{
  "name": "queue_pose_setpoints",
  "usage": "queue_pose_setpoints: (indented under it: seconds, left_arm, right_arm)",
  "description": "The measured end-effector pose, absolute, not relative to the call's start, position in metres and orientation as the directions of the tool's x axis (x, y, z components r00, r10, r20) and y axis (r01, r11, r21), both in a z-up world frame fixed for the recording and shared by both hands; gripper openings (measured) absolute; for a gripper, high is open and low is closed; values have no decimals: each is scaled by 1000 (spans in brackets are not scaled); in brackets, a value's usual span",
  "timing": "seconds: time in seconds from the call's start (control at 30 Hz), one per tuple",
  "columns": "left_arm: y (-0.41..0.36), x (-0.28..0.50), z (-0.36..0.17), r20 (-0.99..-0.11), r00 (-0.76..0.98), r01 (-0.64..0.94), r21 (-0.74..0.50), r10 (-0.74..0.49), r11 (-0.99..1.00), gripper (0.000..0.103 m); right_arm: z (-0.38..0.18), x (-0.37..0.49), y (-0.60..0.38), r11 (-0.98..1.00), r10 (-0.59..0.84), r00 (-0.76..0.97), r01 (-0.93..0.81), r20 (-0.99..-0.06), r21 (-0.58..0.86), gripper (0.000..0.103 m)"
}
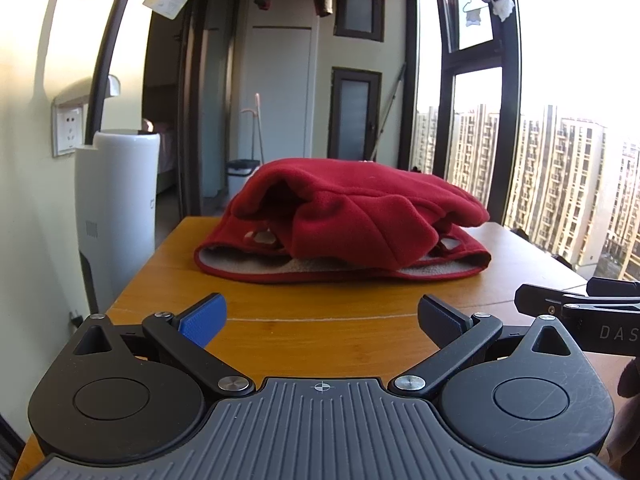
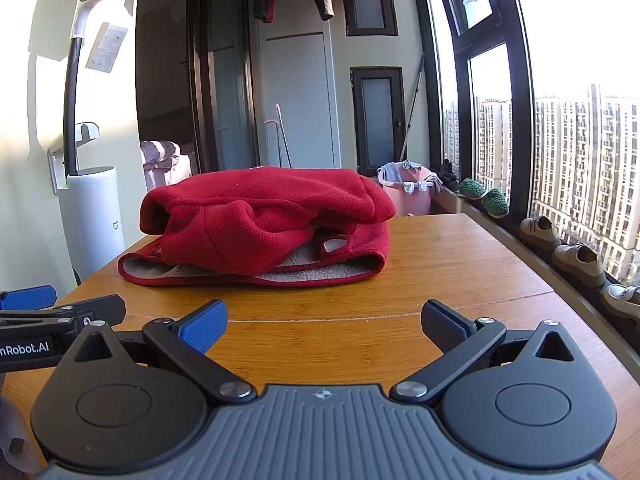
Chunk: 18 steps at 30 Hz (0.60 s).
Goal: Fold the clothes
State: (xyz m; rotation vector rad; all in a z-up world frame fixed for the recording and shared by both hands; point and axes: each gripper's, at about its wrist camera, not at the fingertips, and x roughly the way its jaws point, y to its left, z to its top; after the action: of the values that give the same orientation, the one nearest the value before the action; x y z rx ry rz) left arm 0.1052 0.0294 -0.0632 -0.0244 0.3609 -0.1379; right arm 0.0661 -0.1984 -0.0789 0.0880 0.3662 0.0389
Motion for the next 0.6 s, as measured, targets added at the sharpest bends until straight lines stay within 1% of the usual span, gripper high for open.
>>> queue_pose_setpoints:
  seconds: [0.6]
  left_arm:
    - [29, 105, -63, -349, 928, 123, -53, -134, 991, 103]
  right_arm:
    - [-80, 69, -201, 993, 64, 925, -22, -374, 116, 103]
